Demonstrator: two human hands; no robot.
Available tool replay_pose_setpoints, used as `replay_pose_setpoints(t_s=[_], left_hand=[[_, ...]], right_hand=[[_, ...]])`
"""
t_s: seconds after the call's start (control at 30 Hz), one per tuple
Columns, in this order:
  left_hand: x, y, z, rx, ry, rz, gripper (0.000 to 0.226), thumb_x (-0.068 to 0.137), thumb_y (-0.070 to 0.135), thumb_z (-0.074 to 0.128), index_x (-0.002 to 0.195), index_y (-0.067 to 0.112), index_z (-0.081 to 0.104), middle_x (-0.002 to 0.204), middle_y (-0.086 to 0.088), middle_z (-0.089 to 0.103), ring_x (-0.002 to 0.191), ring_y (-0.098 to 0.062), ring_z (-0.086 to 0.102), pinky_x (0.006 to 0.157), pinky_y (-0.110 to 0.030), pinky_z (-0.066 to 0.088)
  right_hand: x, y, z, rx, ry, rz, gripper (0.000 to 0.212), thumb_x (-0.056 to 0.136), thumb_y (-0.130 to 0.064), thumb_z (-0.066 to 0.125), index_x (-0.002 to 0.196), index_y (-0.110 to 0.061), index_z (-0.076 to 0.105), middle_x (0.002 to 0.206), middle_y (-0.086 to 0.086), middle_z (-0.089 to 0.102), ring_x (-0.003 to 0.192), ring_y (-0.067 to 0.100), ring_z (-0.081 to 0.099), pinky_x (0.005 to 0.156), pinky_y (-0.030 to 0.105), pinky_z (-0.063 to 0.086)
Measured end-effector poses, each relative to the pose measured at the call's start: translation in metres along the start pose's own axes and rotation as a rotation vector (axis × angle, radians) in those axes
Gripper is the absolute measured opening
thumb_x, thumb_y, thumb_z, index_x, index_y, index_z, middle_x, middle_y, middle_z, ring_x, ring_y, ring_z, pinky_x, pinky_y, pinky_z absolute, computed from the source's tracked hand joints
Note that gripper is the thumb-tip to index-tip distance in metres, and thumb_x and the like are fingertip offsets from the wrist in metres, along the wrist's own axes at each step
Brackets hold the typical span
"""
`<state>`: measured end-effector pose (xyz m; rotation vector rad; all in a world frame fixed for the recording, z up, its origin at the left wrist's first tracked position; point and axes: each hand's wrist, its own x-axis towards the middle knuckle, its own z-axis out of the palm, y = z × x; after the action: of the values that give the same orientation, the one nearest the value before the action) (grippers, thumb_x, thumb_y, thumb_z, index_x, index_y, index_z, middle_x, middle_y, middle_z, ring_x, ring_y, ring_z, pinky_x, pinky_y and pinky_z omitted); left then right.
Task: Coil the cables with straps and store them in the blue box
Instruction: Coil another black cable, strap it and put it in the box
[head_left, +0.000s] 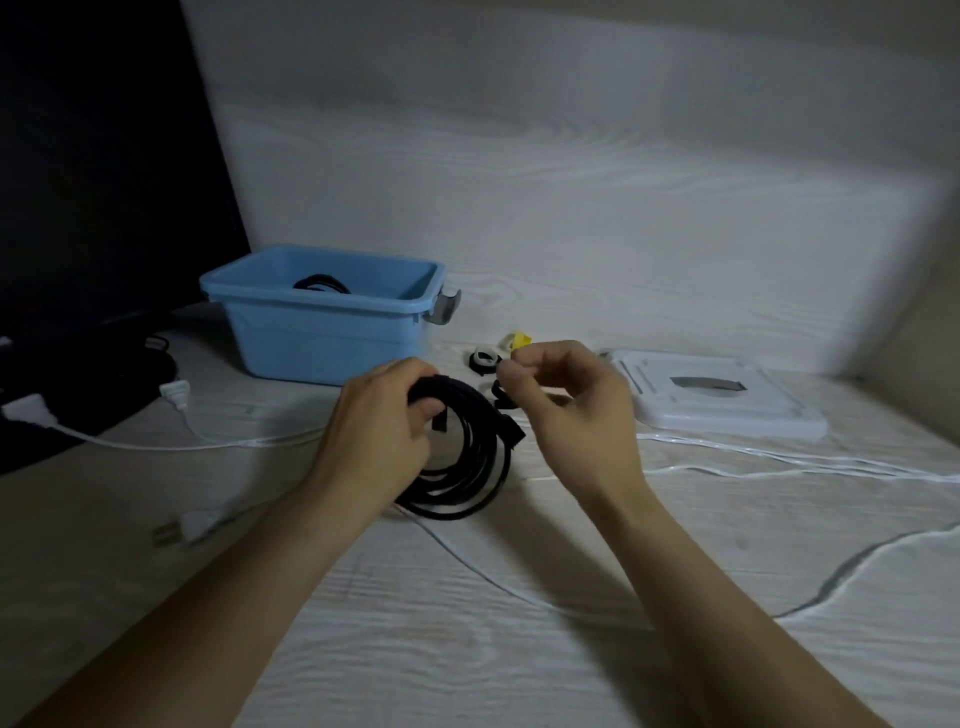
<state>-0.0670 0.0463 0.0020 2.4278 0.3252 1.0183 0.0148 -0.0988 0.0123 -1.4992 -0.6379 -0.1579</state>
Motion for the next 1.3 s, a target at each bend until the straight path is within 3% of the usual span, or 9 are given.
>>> replay_pose_setpoints(t_s=[0.2, 0.3, 0.43, 0.57, 0.63, 0.73, 0.83, 1.03, 1.3], left_hand=[[0.000, -0.002, -0.006, -0.126, -0.109, -0.217, 0.023, 0.083, 0.004, 0.065, 0.092, 0.022, 0.076, 0.078, 0.009, 0.069, 0.071, 0.001, 0.059, 0.055, -0.003, 0.040], [-0.002, -0.001, -0.003, -0.144, -0.170, -0.274, 0.019, 0.082, 0.008, 0.067, 0.088, 0.023, 0.077, 0.076, 0.006, 0.070, 0.071, -0.006, 0.061, 0.050, -0.006, 0.038], [-0.001, 0.004, -0.007, -0.168, -0.209, -0.342, 0.021, 0.076, 0.003, 0.063, 0.068, 0.021, 0.071, 0.062, -0.002, 0.065, 0.061, -0.012, 0.058, 0.046, -0.018, 0.038], [0.002, 0.003, -0.015, -0.291, -0.296, -0.402, 0.027, 0.070, -0.002, 0.060, 0.055, 0.018, 0.070, 0.053, -0.005, 0.066, 0.051, -0.011, 0.057, 0.047, -0.018, 0.040], [0.002, 0.002, -0.019, -0.397, -0.379, -0.452, 0.026, 0.071, -0.003, 0.063, 0.065, 0.018, 0.077, 0.056, -0.007, 0.069, 0.054, -0.014, 0.062, 0.055, -0.022, 0.046], [0.002, 0.001, -0.021, -0.582, -0.394, -0.493, 0.007, 0.078, 0.003, 0.071, 0.077, 0.003, 0.077, 0.057, -0.011, 0.068, 0.050, -0.016, 0.061, 0.051, -0.019, 0.047], [0.004, -0.001, -0.023, -0.632, -0.407, -0.475, 0.011, 0.082, 0.006, 0.069, 0.076, 0.002, 0.077, 0.060, -0.013, 0.068, 0.052, -0.016, 0.059, 0.050, -0.019, 0.047], [0.003, -0.008, -0.022, -0.563, -0.601, -0.301, 0.018, 0.092, 0.017, 0.066, 0.082, 0.005, 0.075, 0.060, -0.004, 0.069, 0.057, -0.014, 0.063, 0.065, -0.025, 0.050], [-0.001, -0.010, -0.016, -0.499, -0.587, -0.110, 0.016, 0.094, 0.019, 0.064, 0.084, 0.010, 0.072, 0.061, -0.008, 0.068, 0.063, -0.019, 0.062, 0.073, -0.046, 0.051]], right_hand=[[-0.019, 0.009, 0.017, -0.458, -0.306, -0.468, 0.031, 0.071, -0.004, 0.077, 0.096, -0.020, 0.073, 0.090, -0.009, 0.057, 0.093, 0.009, 0.050, 0.081, 0.019, 0.043], [-0.015, 0.015, 0.020, -0.633, -0.294, -0.536, 0.032, 0.068, -0.004, 0.083, 0.095, -0.020, 0.076, 0.087, -0.004, 0.052, 0.089, 0.014, 0.045, 0.074, 0.021, 0.039], [-0.015, 0.013, 0.022, -0.660, -0.233, -0.698, 0.011, 0.076, -0.006, 0.081, 0.079, -0.016, 0.078, 0.083, 0.001, 0.061, 0.080, 0.020, 0.051, 0.067, 0.028, 0.043], [-0.014, 0.009, 0.015, -0.810, -0.347, -0.907, 0.011, 0.080, -0.006, 0.076, 0.082, -0.017, 0.076, 0.096, -0.002, 0.070, 0.093, 0.022, 0.060, 0.096, 0.044, 0.045], [-0.012, 0.009, 0.010, -0.832, -0.386, -0.905, 0.014, 0.079, -0.003, 0.075, 0.084, -0.016, 0.075, 0.091, -0.003, 0.071, 0.088, 0.019, 0.065, 0.105, 0.046, 0.042], [-0.013, 0.006, 0.008, -0.694, -0.385, -0.773, 0.011, 0.081, -0.003, 0.071, 0.083, -0.013, 0.073, 0.085, 0.000, 0.072, 0.078, 0.020, 0.066, 0.079, 0.041, 0.055], [-0.014, 0.003, 0.008, -0.615, -0.342, -0.722, 0.009, 0.081, -0.005, 0.069, 0.084, -0.012, 0.072, 0.087, -0.001, 0.074, 0.075, 0.019, 0.070, 0.062, 0.038, 0.057], [-0.011, 0.007, 0.003, -0.690, -0.313, -0.645, 0.010, 0.082, -0.007, 0.069, 0.087, -0.015, 0.071, 0.080, -0.006, 0.073, 0.071, 0.015, 0.070, 0.056, 0.038, 0.055], [-0.010, 0.000, 0.002, -0.689, -0.232, -0.572, 0.005, 0.085, -0.021, 0.066, 0.085, -0.018, 0.070, 0.073, -0.007, 0.072, 0.064, 0.012, 0.065, 0.057, 0.035, 0.053]])
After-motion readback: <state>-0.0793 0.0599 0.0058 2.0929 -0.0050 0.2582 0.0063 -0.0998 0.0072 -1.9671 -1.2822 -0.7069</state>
